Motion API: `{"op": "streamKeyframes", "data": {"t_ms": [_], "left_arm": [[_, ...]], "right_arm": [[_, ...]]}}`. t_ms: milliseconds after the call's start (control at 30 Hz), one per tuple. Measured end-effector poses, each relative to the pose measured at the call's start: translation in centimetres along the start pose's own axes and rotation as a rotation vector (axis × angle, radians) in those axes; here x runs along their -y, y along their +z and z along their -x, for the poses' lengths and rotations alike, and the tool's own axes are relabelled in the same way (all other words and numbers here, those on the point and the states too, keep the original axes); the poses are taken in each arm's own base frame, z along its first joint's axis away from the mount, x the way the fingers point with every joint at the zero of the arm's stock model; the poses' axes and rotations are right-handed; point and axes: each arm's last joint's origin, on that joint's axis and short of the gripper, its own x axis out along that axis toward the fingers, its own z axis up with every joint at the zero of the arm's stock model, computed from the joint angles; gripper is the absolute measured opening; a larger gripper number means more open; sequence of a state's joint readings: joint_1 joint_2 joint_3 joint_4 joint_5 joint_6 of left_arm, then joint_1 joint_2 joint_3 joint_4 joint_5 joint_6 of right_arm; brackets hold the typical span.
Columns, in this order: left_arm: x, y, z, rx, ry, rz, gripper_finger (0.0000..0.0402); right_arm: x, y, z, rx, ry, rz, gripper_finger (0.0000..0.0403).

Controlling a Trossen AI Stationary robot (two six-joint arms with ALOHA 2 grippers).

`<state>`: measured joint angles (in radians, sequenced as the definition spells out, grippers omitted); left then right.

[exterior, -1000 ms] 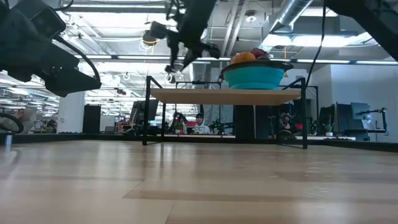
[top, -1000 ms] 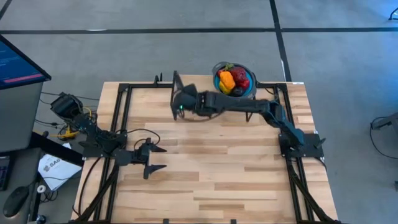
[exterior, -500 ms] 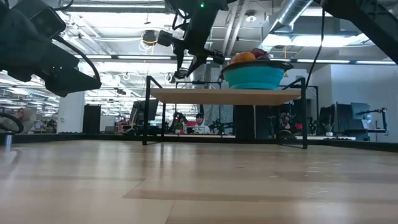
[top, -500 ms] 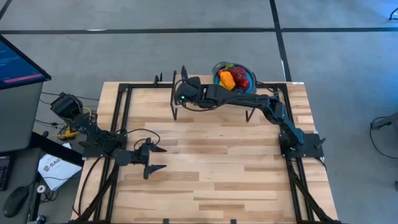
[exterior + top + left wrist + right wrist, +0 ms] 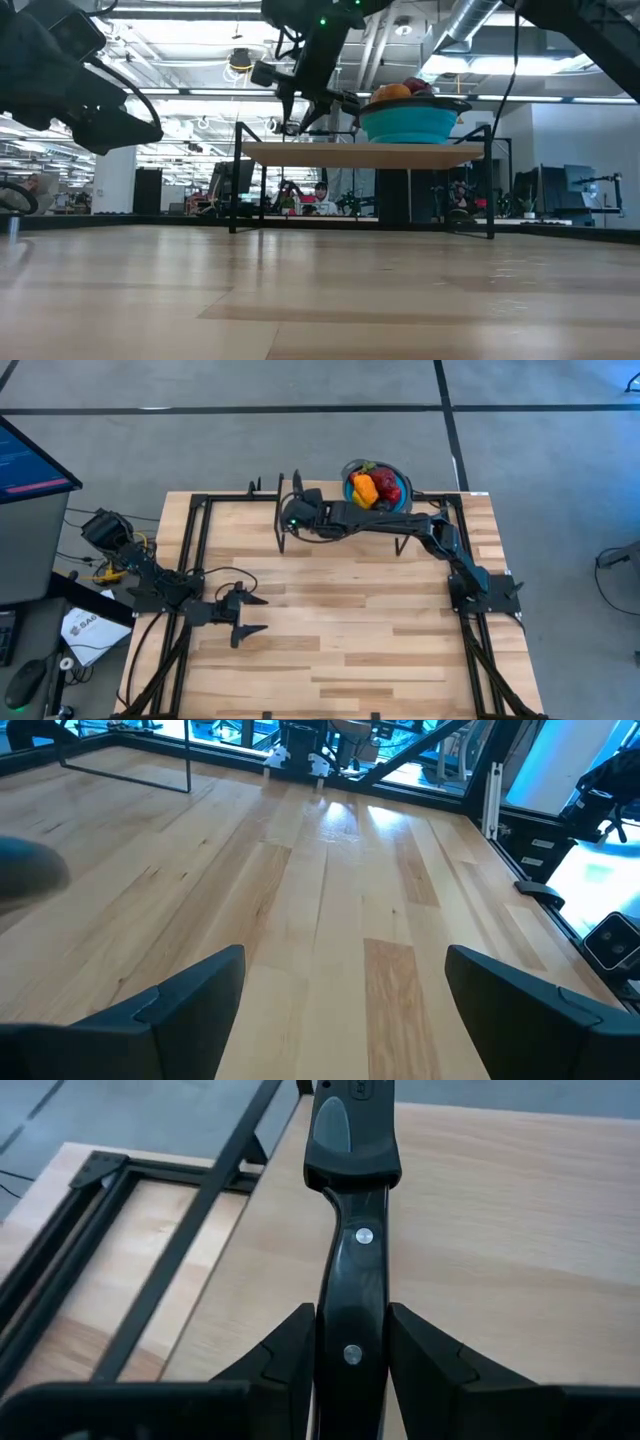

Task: Pick & Place Fruit
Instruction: Put the black knife on the shelf, then return to Home Position

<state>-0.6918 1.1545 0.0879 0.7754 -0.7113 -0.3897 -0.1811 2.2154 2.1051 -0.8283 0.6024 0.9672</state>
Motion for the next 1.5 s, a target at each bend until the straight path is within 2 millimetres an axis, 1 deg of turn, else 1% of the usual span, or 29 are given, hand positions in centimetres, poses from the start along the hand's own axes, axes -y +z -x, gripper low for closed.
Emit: {"op": "streamKeyframes", "data": {"t_ms": [233,533,567,667,833,900,1000,1067,1267,1400,1467,1500], "left_arm": [[0.0,0.0,0.0,0.004,-0.001,0.004,0.0337],[0.0,0.1,0.0,0.005,0.000,0.004,0.0337],[0.0,0.1,0.0,0.005,0.001,0.004,0.0337],[0.0,0.1,0.0,0.006,0.002,0.004,0.0337],[0.0,0.1,0.0,0.007,0.001,0.006,0.0337],[0.0,0.1,0.0,0.008,0.001,0.007,0.0337],[0.0,0.1,0.0,0.010,0.000,0.016,0.0337],[0.0,0.1,0.0,0.010,-0.001,0.017,0.0337],[0.1,0.2,0.0,0.014,-0.002,0.023,0.0337],[0.1,0.2,0.0,0.015,-0.003,0.023,0.0337],[0.1,0.2,0.0,0.014,-0.004,0.023,0.0337],[0.1,0.2,0.0,0.014,-0.005,0.023,0.0337]], "right_arm": [[0.3,0.5,-0.3,0.004,-0.008,-0.013,0.0101],[0.3,0.4,-0.3,0.002,-0.009,-0.011,0.0133],[0.3,0.4,-0.3,0.002,-0.009,-0.011,0.0133],[0.1,-0.2,-1.1,0.000,-0.018,-0.003,0.0129],[0.1,-0.6,-1.6,0.014,-0.038,0.006,0.0115],[0.1,-0.6,-1.6,0.016,-0.044,0.018,0.0111],[-0.2,-0.5,-1.1,0.017,-0.034,0.036,0.0107],[-0.7,-0.1,-0.5,0.026,-0.010,0.045,0.0107],[-2.1,1.9,2.1,0.081,0.073,0.079,0.0108],[-2.4,2.9,3.3,0.108,0.103,0.109,0.0108],[-2.9,3.2,4.3,0.126,0.126,0.150,0.0108],[-3.0,3.3,5.1,0.141,0.145,0.185,0.0108]]}}
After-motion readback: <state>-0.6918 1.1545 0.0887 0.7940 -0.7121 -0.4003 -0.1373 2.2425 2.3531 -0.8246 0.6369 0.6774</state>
